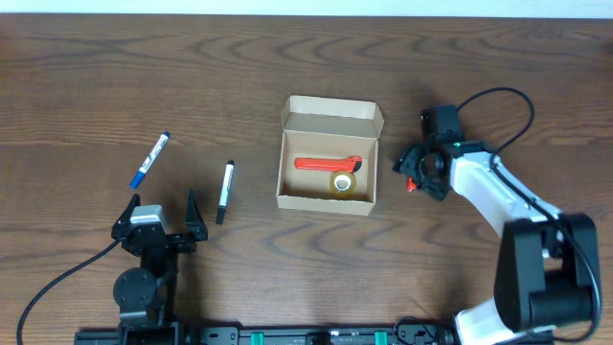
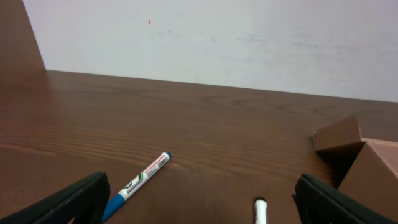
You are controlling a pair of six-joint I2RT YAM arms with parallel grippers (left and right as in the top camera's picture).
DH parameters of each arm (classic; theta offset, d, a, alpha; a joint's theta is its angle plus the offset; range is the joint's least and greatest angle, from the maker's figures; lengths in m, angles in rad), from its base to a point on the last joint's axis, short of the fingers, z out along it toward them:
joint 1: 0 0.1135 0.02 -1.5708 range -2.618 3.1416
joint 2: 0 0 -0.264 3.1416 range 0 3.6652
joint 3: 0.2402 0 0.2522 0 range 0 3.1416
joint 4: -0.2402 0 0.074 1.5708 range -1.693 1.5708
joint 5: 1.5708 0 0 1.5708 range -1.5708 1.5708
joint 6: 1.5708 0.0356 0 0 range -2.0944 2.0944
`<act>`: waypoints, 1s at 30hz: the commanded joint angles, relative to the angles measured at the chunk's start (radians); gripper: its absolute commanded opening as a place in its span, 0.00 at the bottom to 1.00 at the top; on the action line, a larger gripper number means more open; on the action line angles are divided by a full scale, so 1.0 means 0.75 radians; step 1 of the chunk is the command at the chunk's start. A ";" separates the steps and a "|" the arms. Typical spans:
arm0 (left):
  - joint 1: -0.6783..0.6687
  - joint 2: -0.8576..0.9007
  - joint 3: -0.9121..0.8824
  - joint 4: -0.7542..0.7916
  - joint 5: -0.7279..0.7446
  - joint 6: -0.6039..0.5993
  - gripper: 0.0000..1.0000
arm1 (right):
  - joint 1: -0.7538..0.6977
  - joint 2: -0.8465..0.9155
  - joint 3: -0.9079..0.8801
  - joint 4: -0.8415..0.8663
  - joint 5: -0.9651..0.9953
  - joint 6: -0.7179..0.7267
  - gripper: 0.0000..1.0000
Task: Pack container
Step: 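Move the right gripper to the red stapler and grasp it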
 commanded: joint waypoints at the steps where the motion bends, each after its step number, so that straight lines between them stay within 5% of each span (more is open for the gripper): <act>1: -0.005 -0.007 -0.013 -0.065 0.016 -0.016 0.95 | -0.005 0.076 -0.009 0.001 0.024 -0.001 0.73; 13: -0.005 -0.007 -0.013 -0.065 0.016 -0.016 0.95 | -0.092 0.086 0.136 -0.095 -0.016 -0.398 0.71; 30: -0.005 -0.007 -0.013 -0.065 0.016 -0.016 0.95 | -0.092 0.172 0.135 -0.094 -0.026 -0.430 0.70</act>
